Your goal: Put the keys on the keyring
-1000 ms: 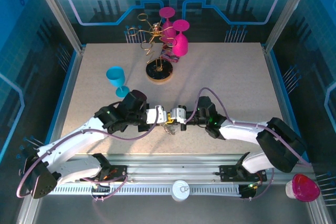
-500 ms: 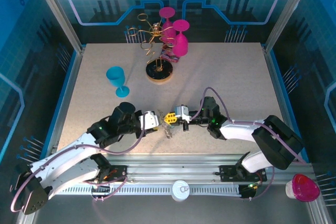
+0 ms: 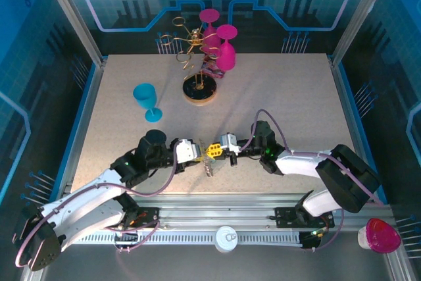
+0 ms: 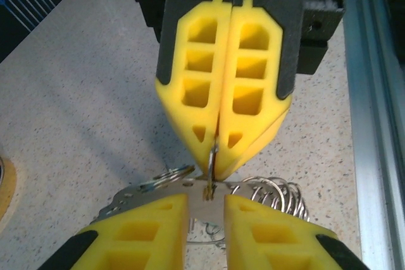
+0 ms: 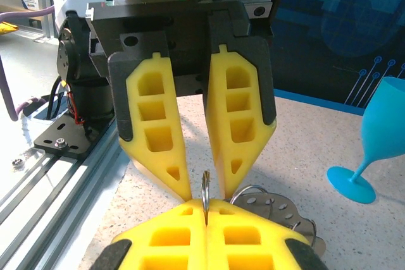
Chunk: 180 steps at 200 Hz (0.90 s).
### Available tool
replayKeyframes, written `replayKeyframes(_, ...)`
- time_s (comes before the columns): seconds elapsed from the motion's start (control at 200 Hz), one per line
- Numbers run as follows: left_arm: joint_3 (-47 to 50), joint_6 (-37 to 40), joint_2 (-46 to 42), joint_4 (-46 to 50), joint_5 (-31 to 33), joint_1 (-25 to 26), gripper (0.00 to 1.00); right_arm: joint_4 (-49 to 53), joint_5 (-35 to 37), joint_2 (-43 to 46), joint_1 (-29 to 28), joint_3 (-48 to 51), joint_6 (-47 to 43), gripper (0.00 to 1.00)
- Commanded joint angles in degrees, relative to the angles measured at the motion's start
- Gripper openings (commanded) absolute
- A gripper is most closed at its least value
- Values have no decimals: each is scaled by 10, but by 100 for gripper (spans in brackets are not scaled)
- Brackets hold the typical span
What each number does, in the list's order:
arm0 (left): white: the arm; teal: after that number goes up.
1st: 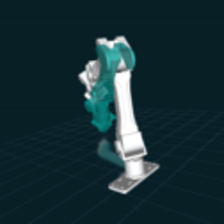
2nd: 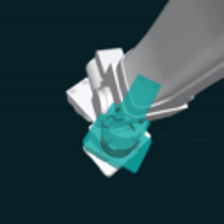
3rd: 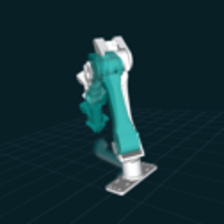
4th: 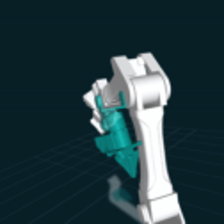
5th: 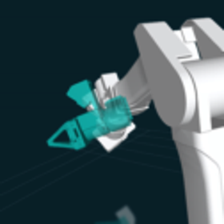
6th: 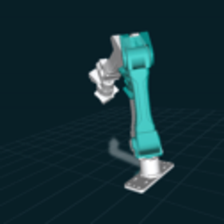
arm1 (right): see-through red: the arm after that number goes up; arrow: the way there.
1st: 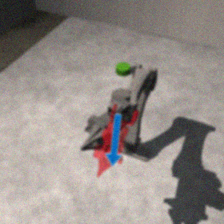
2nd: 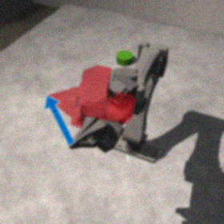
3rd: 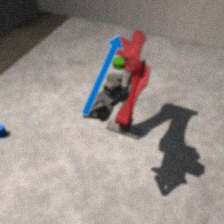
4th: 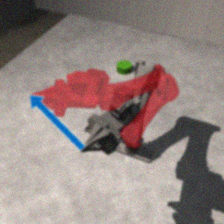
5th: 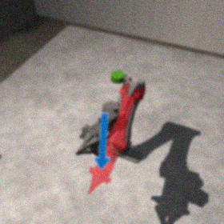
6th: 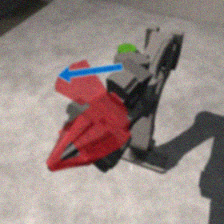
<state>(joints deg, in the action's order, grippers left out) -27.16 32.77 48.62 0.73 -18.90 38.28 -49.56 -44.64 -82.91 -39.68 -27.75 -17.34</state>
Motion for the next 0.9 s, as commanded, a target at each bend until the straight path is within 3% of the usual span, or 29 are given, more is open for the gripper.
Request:
replayKeyframes(0.0, 12, -18, -8, -31, -43, -4, 21, -1, -13, 6, 7, -14, -2, 0)
replayKeyframes(0.66, 12, -20, 11, -61, -45, -4, 0, -27, 0, -1, 4, -9, 14, 0)
replayKeyframes(0.72, 8, -12, 8, -54, -38, -3, 0, -22, 34, 8, 5, 0, 2, 19)
replayKeyframes(0.836, -4, 17, 6, -30, -18, -1, 0, 54, 109, 49, 8, 4, -69, 32)
replayKeyframes(0.896, -9, 35, 7, -19, -1, 5, 0, 103, 155, 72, 9, 2, -102, 32)
